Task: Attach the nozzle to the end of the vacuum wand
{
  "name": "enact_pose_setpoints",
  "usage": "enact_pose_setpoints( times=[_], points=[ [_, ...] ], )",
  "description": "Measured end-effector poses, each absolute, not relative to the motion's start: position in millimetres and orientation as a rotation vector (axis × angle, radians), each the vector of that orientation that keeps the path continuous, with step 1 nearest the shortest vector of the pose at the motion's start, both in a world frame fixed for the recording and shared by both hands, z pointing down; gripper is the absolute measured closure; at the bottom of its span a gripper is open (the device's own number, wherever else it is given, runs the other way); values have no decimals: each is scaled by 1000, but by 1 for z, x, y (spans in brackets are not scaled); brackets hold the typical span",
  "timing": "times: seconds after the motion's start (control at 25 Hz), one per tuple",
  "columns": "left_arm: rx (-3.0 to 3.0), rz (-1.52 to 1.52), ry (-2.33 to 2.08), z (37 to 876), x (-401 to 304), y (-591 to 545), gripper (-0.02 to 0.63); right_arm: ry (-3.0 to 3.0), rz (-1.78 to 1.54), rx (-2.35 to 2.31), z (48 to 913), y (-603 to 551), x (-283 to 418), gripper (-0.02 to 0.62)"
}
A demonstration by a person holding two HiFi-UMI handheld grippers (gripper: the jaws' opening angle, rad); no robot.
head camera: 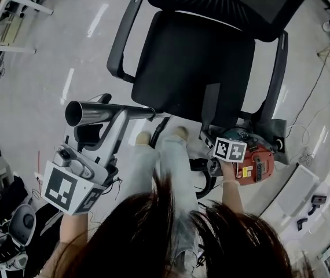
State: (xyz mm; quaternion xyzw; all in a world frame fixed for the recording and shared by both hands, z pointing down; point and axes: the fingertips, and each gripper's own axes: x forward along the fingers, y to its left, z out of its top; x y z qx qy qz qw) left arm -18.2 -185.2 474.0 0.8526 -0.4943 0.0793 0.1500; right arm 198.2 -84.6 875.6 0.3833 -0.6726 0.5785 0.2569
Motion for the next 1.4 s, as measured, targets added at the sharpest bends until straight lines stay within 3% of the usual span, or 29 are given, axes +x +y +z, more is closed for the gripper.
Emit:
enact_pose_setpoints(
  times=[0.24, 1.12, 1.24, 1.4],
  points=[
    [2446, 223, -1418, 480, -22, -188, 448, -1817, 1601, 935, 900, -84, 190, 359],
    [2402, 198, -1453, 488, -25, -196, 448, -1770, 1702, 725, 949, -85, 177, 359],
    [2424, 219, -1453, 490, -25, -195, 448, -1789, 1696, 697, 949, -85, 175, 364],
    [2411, 182, -1445, 487, -22, -198, 448, -1803, 1707, 691, 947, -84, 173, 416]
  ],
)
